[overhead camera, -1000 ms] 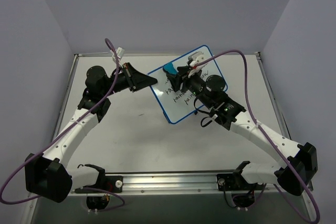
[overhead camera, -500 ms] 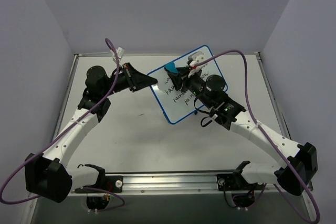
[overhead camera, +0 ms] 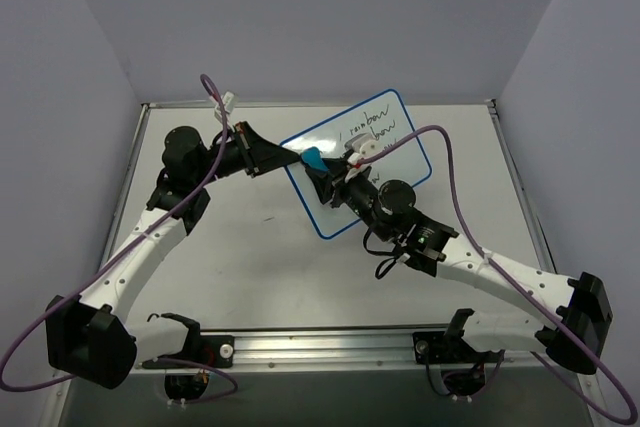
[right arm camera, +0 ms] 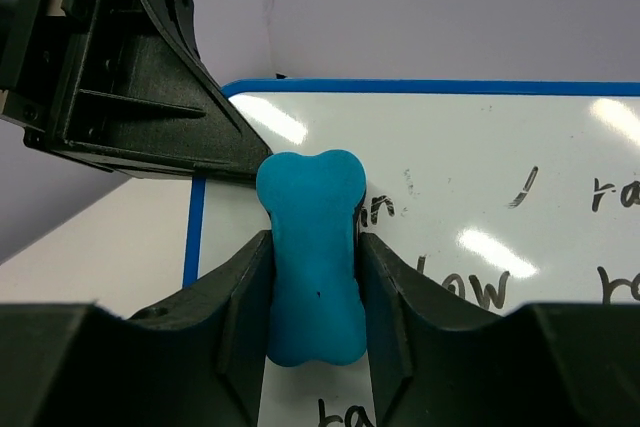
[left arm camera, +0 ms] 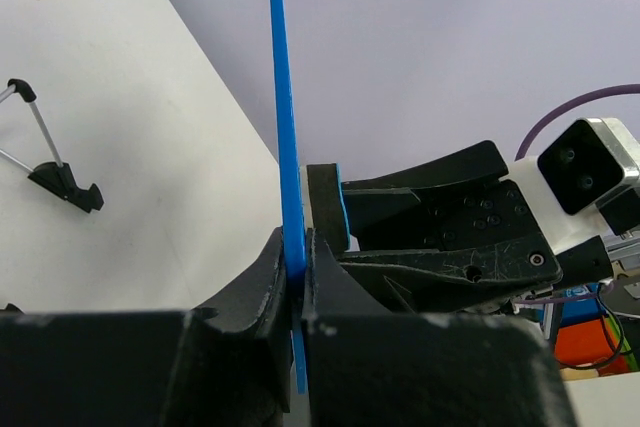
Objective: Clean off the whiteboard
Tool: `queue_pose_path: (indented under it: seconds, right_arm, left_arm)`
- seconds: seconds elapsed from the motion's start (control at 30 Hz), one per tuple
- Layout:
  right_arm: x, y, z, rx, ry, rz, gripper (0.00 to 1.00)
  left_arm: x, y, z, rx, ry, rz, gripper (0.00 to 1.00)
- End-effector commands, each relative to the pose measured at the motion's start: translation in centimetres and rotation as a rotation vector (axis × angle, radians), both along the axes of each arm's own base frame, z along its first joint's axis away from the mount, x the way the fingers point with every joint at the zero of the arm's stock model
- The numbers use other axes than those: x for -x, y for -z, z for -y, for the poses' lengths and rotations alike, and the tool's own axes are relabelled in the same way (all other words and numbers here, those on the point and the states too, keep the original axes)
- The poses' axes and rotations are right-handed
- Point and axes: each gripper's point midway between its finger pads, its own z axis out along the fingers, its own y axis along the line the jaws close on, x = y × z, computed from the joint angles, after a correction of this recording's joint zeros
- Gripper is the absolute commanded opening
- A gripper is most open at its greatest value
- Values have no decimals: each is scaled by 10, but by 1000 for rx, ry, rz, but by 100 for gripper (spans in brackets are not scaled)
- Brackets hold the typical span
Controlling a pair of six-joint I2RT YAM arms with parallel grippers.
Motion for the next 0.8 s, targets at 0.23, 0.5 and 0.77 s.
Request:
queue_pose_path:
  seconds: [0.23,0.5,0.77]
  right_arm:
    - [-71,40,70,92,228,-124,12]
    - [-103,47,111,102,233,-211,12]
    - [-64,30,42,92,36,-192,11]
  left_arm:
    - [67,-113,-11,163,101,345,2]
    - [82,-118,-13,143,139,407,2]
    - [75,-117,-12,142,121,431,2]
